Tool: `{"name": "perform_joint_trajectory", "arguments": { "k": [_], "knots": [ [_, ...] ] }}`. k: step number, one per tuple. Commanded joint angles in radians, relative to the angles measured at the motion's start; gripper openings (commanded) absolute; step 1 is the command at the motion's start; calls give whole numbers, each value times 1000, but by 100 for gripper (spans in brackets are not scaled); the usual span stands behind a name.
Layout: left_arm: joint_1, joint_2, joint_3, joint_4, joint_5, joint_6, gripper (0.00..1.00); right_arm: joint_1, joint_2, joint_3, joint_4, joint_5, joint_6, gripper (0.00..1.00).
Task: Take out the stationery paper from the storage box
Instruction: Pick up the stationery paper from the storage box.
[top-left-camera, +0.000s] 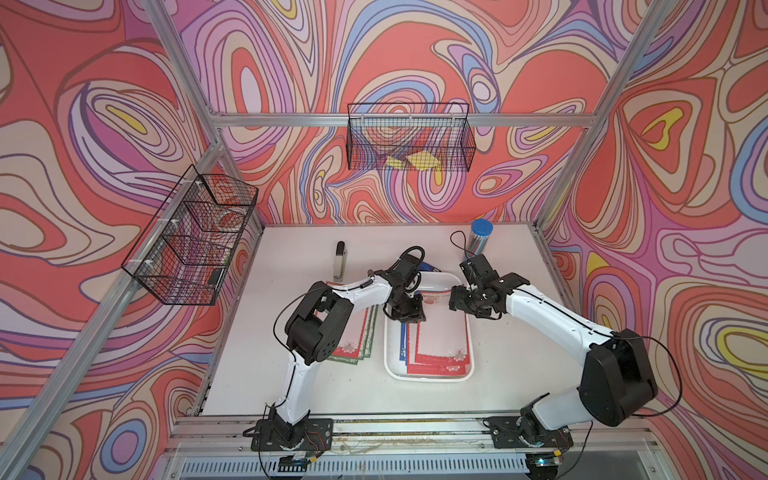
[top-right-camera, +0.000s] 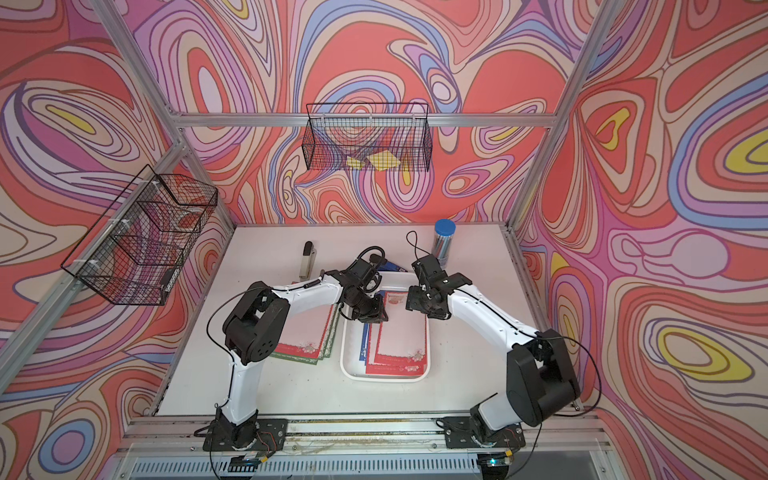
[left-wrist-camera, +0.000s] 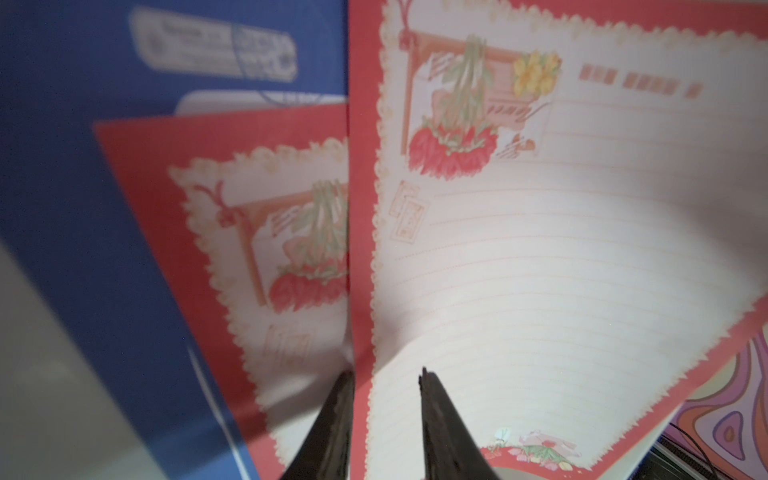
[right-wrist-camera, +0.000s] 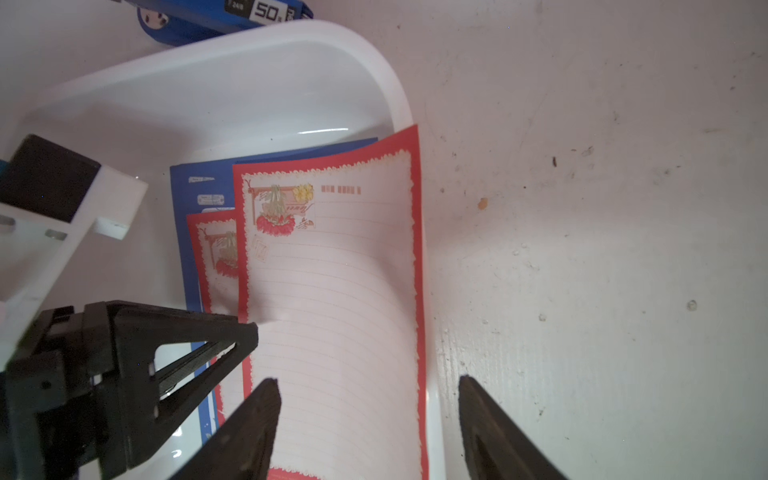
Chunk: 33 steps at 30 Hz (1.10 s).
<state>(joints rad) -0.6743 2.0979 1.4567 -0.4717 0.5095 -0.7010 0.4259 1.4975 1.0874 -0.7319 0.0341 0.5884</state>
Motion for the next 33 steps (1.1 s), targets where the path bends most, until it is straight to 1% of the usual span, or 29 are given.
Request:
{"name": "perform_joint_trajectory", "arguments": {
  "k": [1,5,15,21,25,30,33],
  "knots": [
    [-4,37,-12,-8,7,-14,31,-4,33,20,16,-10,0,71],
    [-4,37,-12,-8,11,-14,31,-4,47,24,30,-18,-2,68],
    [-4,31,-13,-9,8,-12,31,-3,42,28,54,-71,-10,49],
    [-4,27,-13,-5,8,-11,31,-3,65,15,67,-84,-9,43],
    [-4,30,-13,-6,12,-9,31,-3,93,9,70,-100,-6,41],
    [-4,27,-16,-1,15,-12,31,-3,126,7,59,-92,-11,45],
    [-4,25,-18,9,22,-18,31,-3,143,8,56,-94,-18,43]
  ]
}}
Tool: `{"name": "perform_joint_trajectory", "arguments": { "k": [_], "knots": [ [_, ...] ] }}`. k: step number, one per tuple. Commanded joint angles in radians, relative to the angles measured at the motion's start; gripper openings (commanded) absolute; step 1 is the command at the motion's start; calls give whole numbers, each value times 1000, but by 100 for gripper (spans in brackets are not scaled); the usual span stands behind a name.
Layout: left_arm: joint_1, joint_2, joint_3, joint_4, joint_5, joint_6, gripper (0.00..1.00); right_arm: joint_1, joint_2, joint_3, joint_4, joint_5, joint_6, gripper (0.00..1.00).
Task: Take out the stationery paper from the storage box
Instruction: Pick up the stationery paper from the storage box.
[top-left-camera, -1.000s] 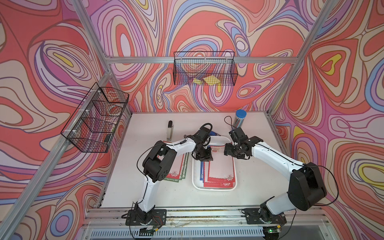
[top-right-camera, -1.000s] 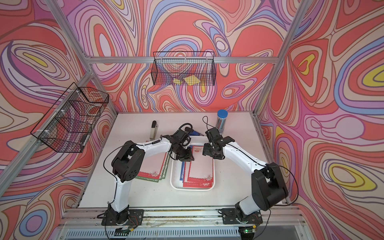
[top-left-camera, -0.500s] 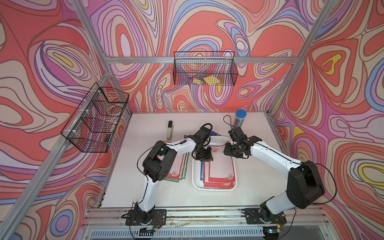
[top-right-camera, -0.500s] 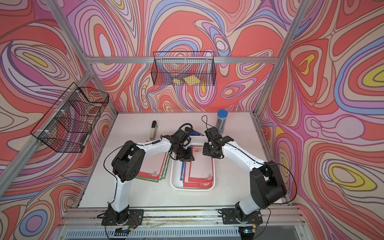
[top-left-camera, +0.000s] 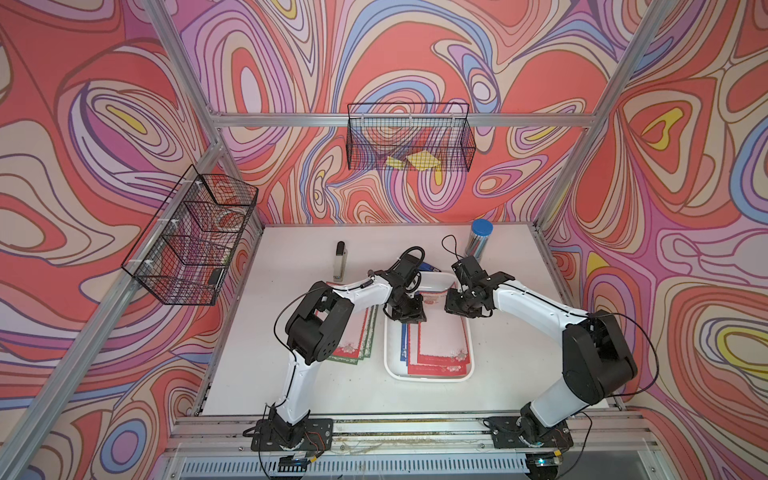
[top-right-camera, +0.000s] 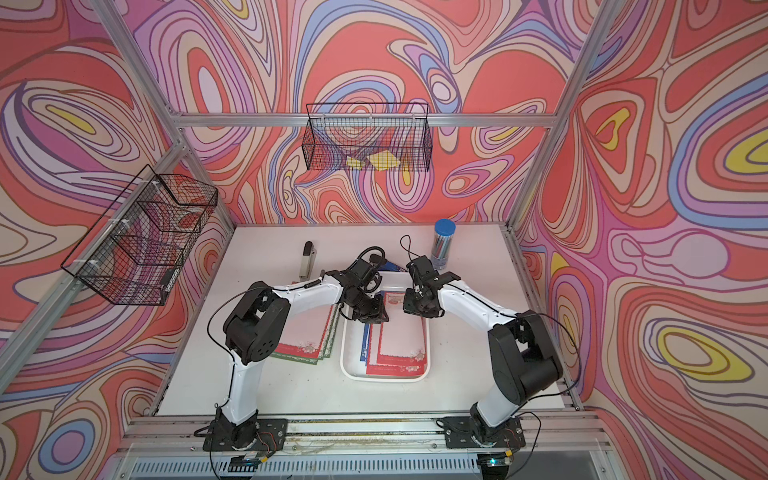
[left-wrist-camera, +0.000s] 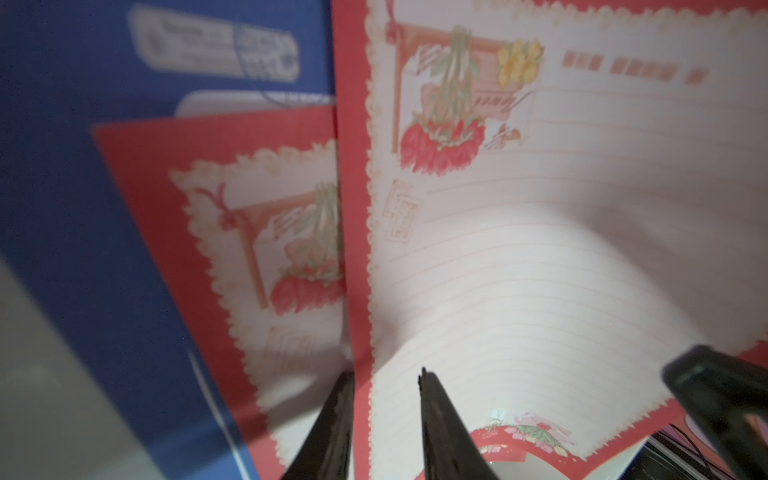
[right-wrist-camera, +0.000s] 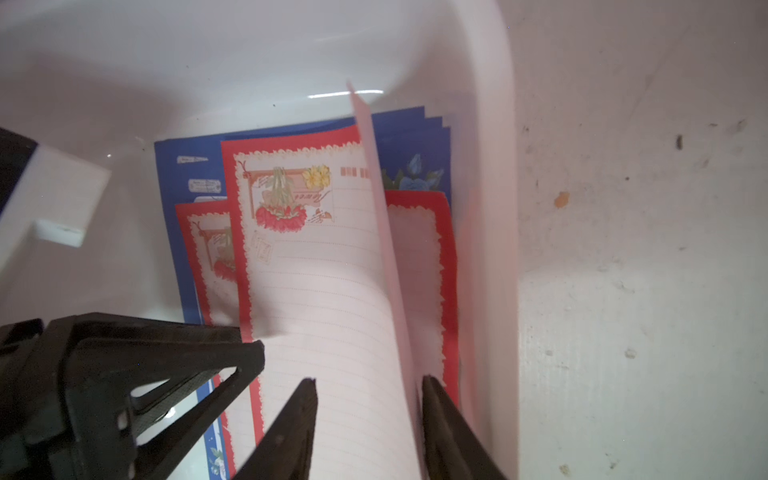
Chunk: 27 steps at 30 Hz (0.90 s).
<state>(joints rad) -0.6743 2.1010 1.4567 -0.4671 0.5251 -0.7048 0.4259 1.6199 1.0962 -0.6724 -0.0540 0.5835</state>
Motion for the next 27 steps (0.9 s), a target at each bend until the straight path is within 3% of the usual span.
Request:
{"name": "perform_joint_trajectory", "arguments": {
  "k": [1,4,7,11,21,27],
  "knots": [
    [-4,23,-17,5,11,-16,31,-4,25,1,-4,-10,-15,41],
    [-3,10,-11,11,13,-19,31,-3,22,21,-19,-14,-25,30],
    [-2,-14,9,-6,0,-8,37,-3,3,61,-60,-1,-45,13],
    [0,-79,39,-47,-44,19,43,-3,-32,142,-139,4,-111,0],
    [48,-386,53,-105,-201,99,45,-4,-104,427,-397,53,-282,0],
    [111,-616,-5,-89,-262,207,43,5,-139,622,-445,-102,-386,0]
  ]
}}
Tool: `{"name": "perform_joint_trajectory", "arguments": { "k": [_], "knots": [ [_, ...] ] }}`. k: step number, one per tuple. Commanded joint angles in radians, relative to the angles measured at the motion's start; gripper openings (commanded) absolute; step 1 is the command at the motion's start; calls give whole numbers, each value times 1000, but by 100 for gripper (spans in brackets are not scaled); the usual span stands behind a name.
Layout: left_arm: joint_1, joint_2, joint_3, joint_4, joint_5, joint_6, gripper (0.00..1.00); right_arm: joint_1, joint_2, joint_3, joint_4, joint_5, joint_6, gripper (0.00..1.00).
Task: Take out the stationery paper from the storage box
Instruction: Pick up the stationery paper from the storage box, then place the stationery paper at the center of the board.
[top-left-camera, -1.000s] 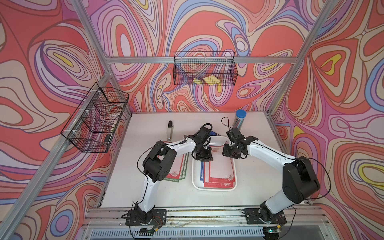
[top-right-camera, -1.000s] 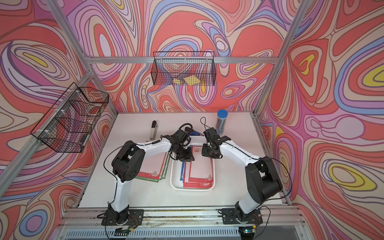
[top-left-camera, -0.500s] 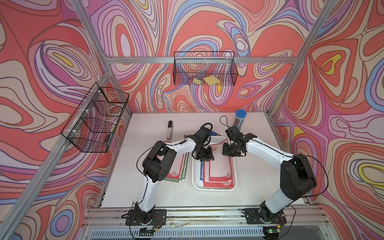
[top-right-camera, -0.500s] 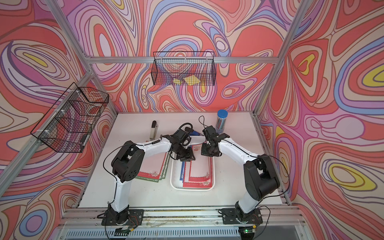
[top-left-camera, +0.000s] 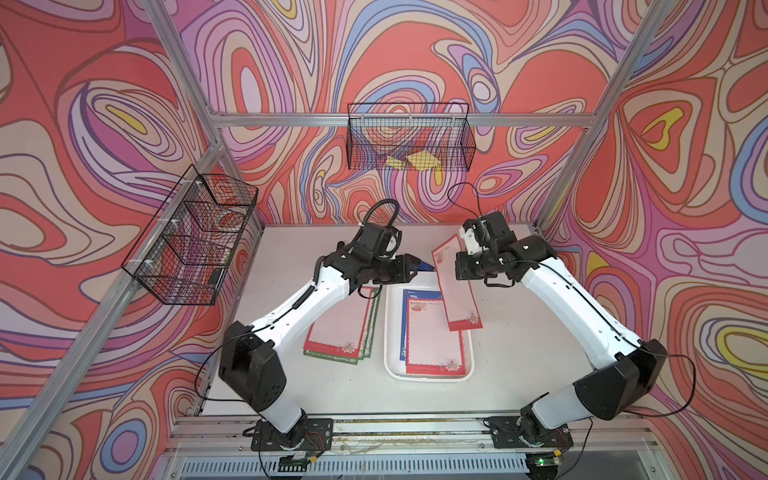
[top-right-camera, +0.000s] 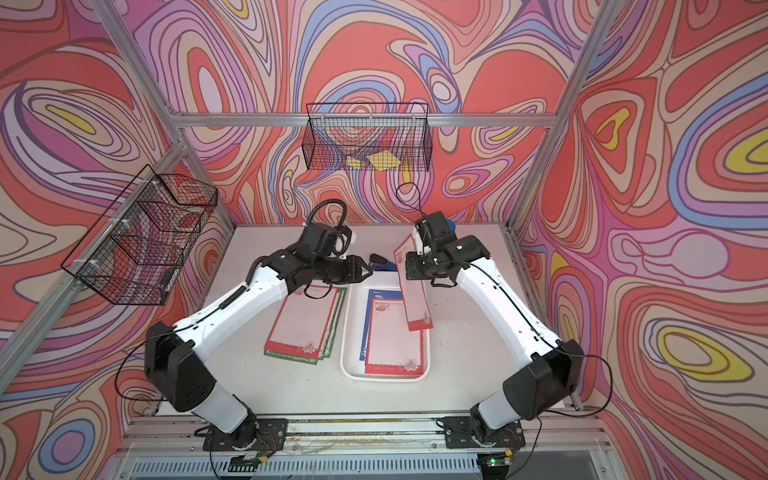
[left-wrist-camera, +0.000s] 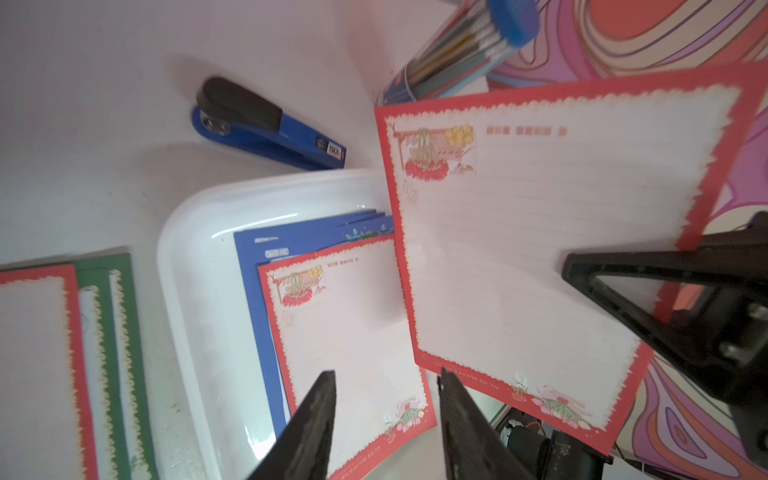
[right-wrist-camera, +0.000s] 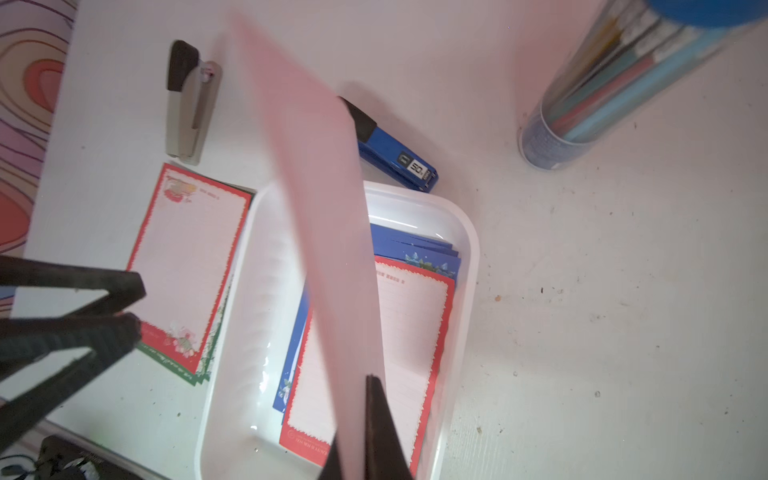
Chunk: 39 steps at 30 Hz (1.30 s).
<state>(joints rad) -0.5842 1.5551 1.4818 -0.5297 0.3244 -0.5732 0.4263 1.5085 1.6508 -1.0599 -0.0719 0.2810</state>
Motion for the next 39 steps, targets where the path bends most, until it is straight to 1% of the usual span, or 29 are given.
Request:
{"name": "perform_joint_trajectory", "arguments": {
  "k": [1,3,5,7,8,9,11,13,16,18,21,25,27,30,32,36,39],
  "knots": [
    [32,-111,-47,-23,-74,104,43,10,-32,97,-60,-115,-103,0],
    [51,-187,-72,-24,-97,161,43,26,-39,150,-59,-160,-144,0],
    [67,-269,-101,-32,-133,227,43,66,-52,198,-43,-197,-193,0],
    [72,-347,-126,-48,-195,288,43,109,-74,216,-2,-247,-237,0],
    [74,-386,-140,-59,-220,322,42,124,-90,211,40,-289,-245,0],
    [74,-422,-154,-64,-251,344,43,126,-107,197,85,-340,-241,0],
    [78,-495,-184,-81,-332,367,43,127,-154,135,241,-423,-195,0],
    [81,-555,-196,-115,-391,392,44,126,-195,49,420,-466,-122,0],
    [81,-629,-192,-184,-499,396,43,126,-221,-80,696,-461,44,0],
    [81,-677,-190,-222,-560,384,43,126,-207,-135,814,-447,143,0],
    [81,-746,-194,-248,-608,377,43,126,-148,-189,934,-432,283,0],
    [81,-789,-186,-292,-644,383,43,133,-45,-286,1173,-454,506,0],
    [81,-793,-175,-313,-656,389,43,151,15,-301,1233,-415,606,0],
    [80,-790,-166,-330,-672,400,43,220,130,-223,1208,-355,632,0],
    [80,-790,-161,-331,-682,404,43,252,217,-158,1210,-367,665,0],
    [81,-789,-144,-328,-689,409,42,297,388,-85,1269,-387,775,0],
    [81,-796,-145,-326,-702,411,42,339,485,-18,1238,-383,798,0]
  ]
}}
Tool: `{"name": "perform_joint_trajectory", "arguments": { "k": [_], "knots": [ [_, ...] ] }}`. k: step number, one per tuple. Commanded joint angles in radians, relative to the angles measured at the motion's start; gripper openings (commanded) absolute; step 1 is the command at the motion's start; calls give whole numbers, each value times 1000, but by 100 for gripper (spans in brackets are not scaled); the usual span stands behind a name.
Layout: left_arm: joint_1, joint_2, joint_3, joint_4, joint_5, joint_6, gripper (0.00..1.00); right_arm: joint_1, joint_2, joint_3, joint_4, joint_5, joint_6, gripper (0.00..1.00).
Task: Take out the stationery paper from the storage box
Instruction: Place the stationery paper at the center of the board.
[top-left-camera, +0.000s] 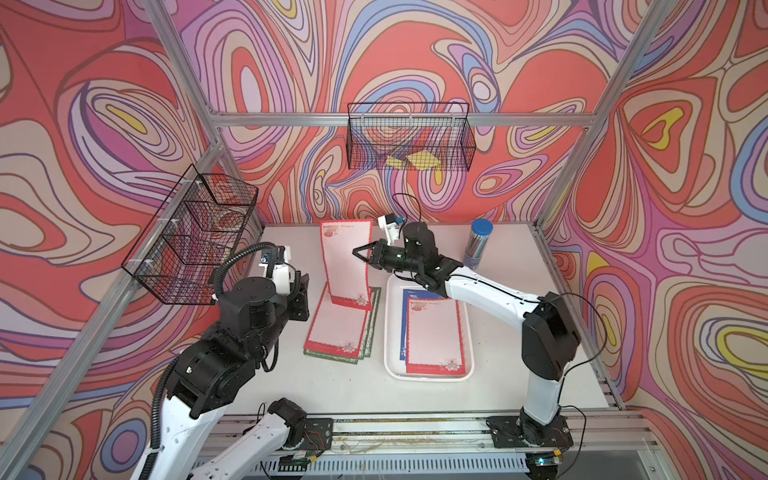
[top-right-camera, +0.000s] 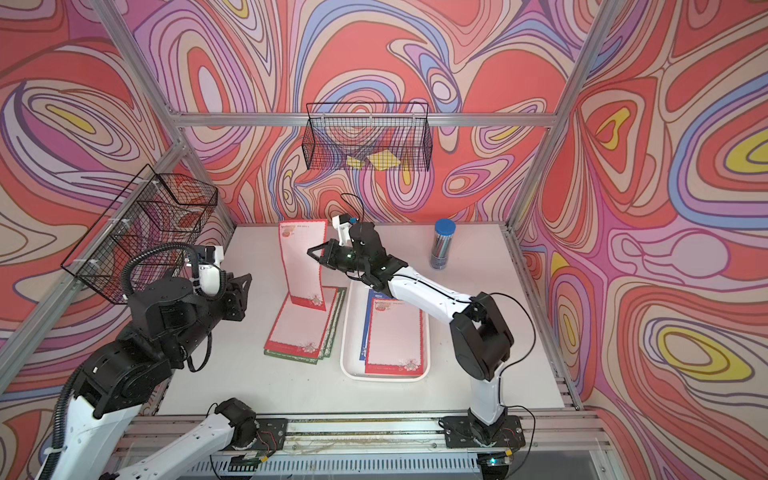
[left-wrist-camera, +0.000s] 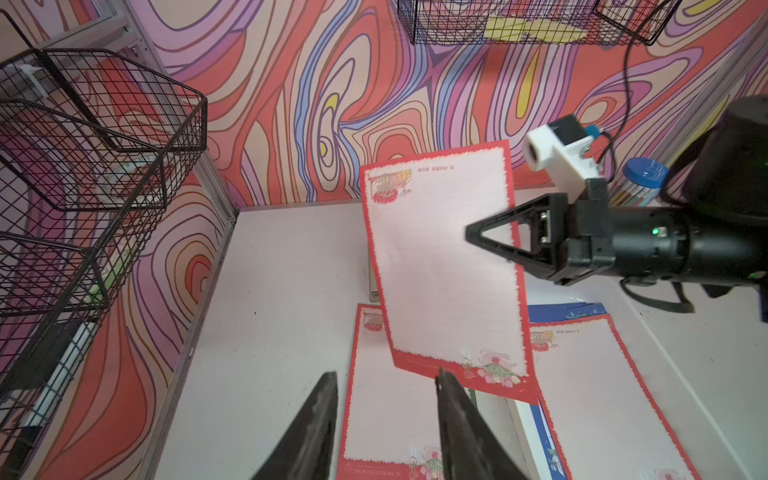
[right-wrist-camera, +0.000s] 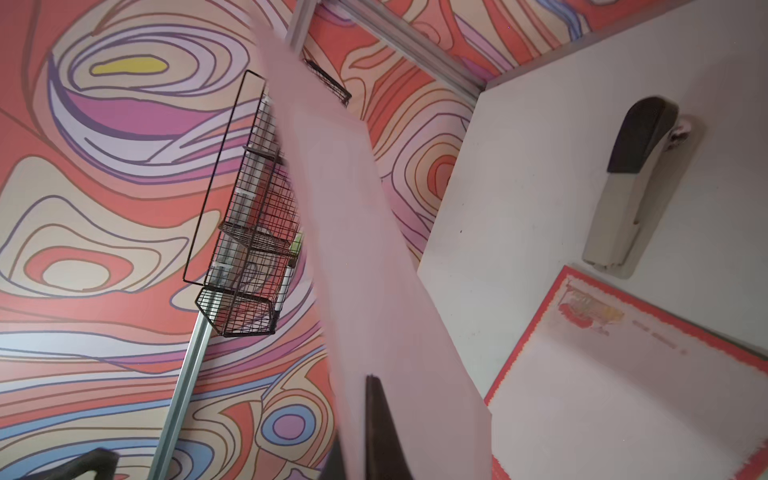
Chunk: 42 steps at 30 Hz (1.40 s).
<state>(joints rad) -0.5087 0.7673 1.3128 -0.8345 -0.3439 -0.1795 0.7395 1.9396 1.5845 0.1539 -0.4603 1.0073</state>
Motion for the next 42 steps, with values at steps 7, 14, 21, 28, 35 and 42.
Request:
{"name": "perform_joint_trajectory", "arguments": {
  "k": [7,14,21,28,35,42],
  "knots": [
    [6,-32,-18,-8,-67,20,42,93,182,105,-20,89,130,0],
    [6,-39,-34,9,-75,30,42,134,240,125,-179,209,137,0],
    [5,-19,-33,31,-56,30,42,135,242,83,-275,286,146,0],
    [6,-11,-41,46,-48,29,42,137,257,103,-377,318,124,0],
    [4,-11,-49,46,-45,25,42,136,278,113,-436,333,117,0],
    [5,-16,-59,45,-47,24,42,141,280,100,-452,348,118,0]
  ]
}}
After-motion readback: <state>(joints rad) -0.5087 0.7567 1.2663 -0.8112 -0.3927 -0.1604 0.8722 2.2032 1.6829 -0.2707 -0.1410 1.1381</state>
